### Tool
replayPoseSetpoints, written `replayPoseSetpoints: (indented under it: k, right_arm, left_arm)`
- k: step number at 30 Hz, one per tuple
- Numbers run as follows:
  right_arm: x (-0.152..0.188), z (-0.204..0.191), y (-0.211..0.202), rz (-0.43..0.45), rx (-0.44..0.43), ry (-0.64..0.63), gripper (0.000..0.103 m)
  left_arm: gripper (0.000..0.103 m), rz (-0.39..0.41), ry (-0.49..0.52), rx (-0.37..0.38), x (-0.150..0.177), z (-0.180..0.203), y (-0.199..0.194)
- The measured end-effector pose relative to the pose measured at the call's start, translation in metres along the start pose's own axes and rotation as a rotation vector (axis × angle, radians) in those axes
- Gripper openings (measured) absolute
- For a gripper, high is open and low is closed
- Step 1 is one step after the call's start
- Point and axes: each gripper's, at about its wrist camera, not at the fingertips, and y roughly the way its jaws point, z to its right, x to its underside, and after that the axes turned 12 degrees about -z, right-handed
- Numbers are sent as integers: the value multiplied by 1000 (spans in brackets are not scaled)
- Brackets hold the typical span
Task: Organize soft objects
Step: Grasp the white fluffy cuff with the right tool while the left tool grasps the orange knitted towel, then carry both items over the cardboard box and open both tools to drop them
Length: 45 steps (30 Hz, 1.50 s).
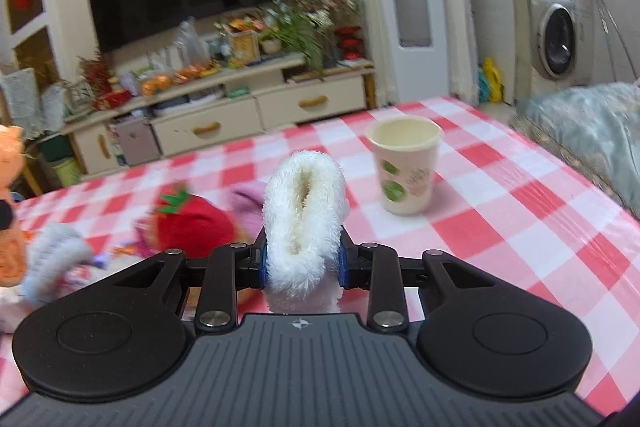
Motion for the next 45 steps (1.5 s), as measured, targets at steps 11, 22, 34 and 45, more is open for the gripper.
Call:
replayPoseSetpoints:
  k: [11, 22, 34, 45]
  right_arm:
    - [-8, -82, -38, 14, -243, -82, 37]
    - [0, -194, -54, -53, -538, -213, 38]
    - [31, -281, -58, -123, -687, -328, 41]
    - [45, -276, -63, -139, -688, -365, 102]
  left_arm:
    - [73, 76, -93, -58, -2, -51, -42]
    - [73, 92, -276, -219, 9, -127, -72]
    - [74, 55, -460, -339, 31, -194, -91]
    - [98, 56, -483, -362, 42, -204, -94]
